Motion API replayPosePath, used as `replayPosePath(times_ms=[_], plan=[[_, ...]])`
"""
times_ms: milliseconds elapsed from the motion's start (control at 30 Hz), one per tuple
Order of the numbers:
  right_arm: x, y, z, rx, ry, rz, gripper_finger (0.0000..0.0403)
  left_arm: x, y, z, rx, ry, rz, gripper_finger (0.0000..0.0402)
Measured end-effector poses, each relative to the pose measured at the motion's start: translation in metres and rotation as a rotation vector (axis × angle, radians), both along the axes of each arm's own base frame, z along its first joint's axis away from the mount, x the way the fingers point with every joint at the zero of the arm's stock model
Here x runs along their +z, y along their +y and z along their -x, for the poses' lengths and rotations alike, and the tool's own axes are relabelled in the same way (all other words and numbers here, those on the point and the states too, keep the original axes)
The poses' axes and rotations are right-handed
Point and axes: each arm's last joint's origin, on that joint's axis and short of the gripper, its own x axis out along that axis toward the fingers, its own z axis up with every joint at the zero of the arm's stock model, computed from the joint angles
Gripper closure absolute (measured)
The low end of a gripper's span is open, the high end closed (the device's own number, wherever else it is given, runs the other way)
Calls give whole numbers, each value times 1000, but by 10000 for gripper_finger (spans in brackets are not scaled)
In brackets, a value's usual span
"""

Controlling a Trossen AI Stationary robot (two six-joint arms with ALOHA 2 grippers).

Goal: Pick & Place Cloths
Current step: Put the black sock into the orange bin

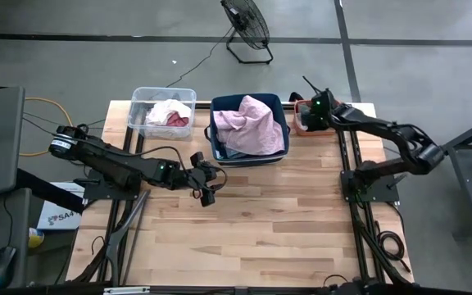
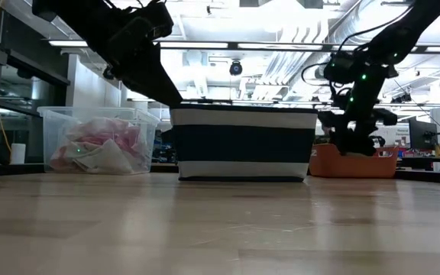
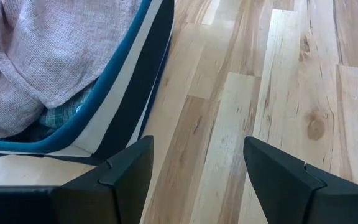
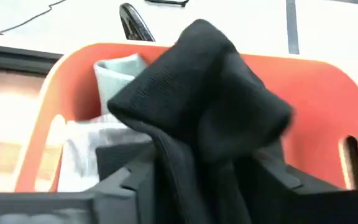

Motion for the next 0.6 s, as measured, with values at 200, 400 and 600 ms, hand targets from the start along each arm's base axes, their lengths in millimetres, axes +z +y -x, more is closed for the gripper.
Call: replayPosePath(times_ms=[200,400,600], plan=[[16,12,7,29,-46,-6,181,0,0,0,0,0,0,158],[29,25,12,23,-77,6,179,0,0,0,0,0,-1,158],[36,41,1,78,-116,16,205,0,0,0,0,0,-1,158]])
